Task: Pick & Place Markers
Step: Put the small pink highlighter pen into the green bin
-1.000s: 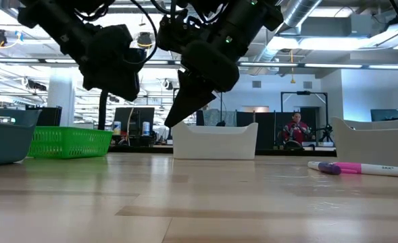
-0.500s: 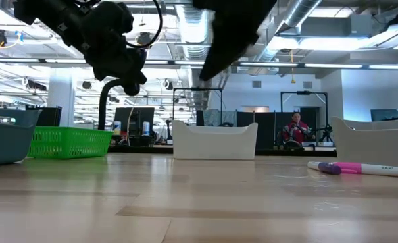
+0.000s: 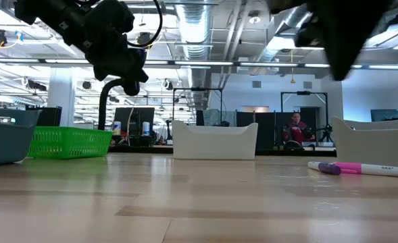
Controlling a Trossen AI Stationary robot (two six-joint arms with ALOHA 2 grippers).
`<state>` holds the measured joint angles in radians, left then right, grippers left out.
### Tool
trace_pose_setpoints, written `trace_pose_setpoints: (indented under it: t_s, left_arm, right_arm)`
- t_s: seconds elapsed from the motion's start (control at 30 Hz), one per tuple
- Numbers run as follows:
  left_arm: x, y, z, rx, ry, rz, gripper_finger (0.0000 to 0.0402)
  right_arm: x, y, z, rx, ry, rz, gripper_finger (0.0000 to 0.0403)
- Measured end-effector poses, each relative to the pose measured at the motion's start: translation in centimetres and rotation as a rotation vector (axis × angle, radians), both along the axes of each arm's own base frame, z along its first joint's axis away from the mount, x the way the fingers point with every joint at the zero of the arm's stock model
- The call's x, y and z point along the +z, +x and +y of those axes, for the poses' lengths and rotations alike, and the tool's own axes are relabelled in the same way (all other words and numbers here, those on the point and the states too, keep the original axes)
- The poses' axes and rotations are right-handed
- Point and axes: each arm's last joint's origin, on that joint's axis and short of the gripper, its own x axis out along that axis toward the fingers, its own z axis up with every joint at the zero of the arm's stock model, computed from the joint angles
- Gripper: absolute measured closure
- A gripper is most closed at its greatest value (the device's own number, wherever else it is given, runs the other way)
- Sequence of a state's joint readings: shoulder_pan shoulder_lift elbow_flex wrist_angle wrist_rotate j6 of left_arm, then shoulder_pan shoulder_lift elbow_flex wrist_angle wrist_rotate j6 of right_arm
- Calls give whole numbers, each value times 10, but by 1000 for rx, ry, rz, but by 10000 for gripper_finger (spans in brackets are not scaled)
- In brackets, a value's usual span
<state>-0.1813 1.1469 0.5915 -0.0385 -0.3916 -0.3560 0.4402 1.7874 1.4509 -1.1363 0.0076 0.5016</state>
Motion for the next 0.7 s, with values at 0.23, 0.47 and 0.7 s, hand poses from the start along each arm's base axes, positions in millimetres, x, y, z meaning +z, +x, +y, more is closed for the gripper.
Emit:
trace_pose_setpoints:
  t_s: [0.23, 0.47, 0.7]
  left_arm:
    - [0, 0, 0, 0, -1, -3, 392]
    - [0, 0, 0, 0, -1, -5, 392]
    - [1, 1, 0, -1, -2, -10, 392]
  right_arm:
    - [0, -13, 25, 5, 37, 22, 308]
    - [-8, -19, 33, -5, -21, -10, 244]
    - [-41, -24, 7, -125, -80, 76, 217]
